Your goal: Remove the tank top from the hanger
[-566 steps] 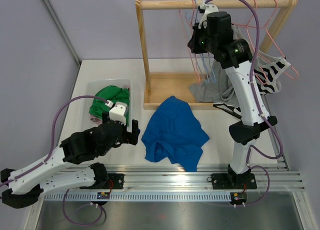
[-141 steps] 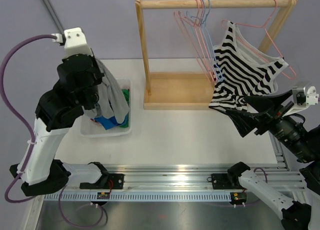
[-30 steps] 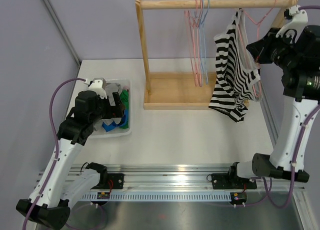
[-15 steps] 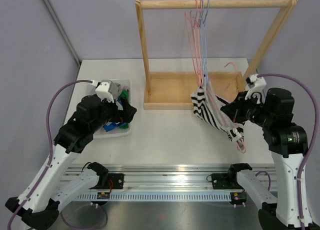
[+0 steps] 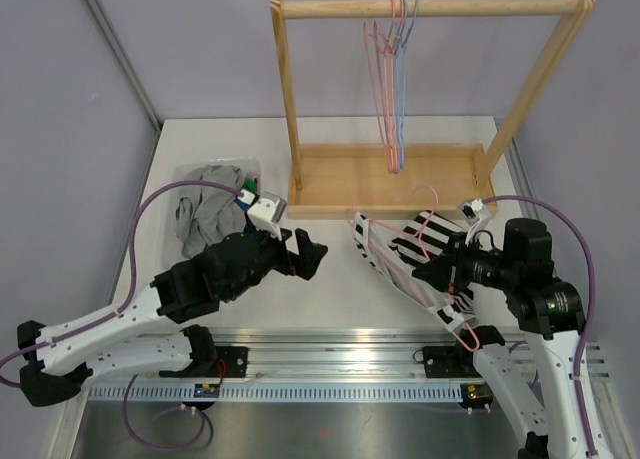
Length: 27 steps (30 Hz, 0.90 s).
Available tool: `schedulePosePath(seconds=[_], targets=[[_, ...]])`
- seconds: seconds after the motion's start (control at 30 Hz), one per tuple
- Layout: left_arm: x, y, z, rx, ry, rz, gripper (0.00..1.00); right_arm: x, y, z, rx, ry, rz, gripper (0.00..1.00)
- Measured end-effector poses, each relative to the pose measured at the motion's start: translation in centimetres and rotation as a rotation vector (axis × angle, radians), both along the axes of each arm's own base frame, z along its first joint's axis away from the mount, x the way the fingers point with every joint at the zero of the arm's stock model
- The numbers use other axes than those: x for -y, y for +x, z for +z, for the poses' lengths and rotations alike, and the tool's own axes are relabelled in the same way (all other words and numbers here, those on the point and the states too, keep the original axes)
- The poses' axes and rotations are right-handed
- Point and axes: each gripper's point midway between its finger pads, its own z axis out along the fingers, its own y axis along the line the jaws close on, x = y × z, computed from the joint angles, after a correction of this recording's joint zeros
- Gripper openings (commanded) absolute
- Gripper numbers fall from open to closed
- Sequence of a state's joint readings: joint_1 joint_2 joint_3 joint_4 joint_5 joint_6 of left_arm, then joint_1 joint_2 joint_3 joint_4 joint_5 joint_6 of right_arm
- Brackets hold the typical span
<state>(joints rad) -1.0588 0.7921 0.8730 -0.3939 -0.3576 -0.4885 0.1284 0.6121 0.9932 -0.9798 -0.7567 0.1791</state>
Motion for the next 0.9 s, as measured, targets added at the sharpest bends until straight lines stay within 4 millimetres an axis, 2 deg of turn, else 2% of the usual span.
schedulePosePath(seconds=[0.07,0.17,0.33,0.47,0.6,0.63,0.73,0.8,0.9], targets=[[1.6,-0.5,0.3,0.038,0.007,-0.025,0.99,-0.5,-0.9,-0.8,-0.037,0.032,0.027,0.0],[3.9,-0.7,0.3,0.088,0.038,-0.046,0.99,-1.2,-2.3,-0.7,-0.05,0.089,0.075,0.0],[6.1,0.9,-1.0,0.111,0.13,-0.021,0.95,-1.9,-4.5,1.0,-0.021,0.156,0.146,0.0],[7.5,1.5,-1.8,0.118,0.17,-0.031,0.89,-2.2,-5.2,2.6,0.001,0.171,0.187,0.0],[8.3,1.8,-1.8,0.128,0.177,-0.039,0.58,-2.4,-5.6,3.5,0.018,0.177,0.21,0.0],[8.5,1.8,-1.7,0.131,0.176,-0.039,0.38,-2.4,-5.7,3.5,0.02,0.176,0.211,0.0],[8.7,2.0,-1.6,0.136,0.18,-0.038,0.17,-2.4,-5.7,3.4,0.018,0.173,0.216,0.0],[8.5,2.1,-1.5,0.14,0.191,-0.029,0.15,-2.4,-5.6,3.3,0.013,0.163,0.218,0.0],[7.6,2.6,-1.6,0.144,0.217,0.018,0.05,-2.4,-5.3,3.0,0.01,0.122,0.225,0.0]])
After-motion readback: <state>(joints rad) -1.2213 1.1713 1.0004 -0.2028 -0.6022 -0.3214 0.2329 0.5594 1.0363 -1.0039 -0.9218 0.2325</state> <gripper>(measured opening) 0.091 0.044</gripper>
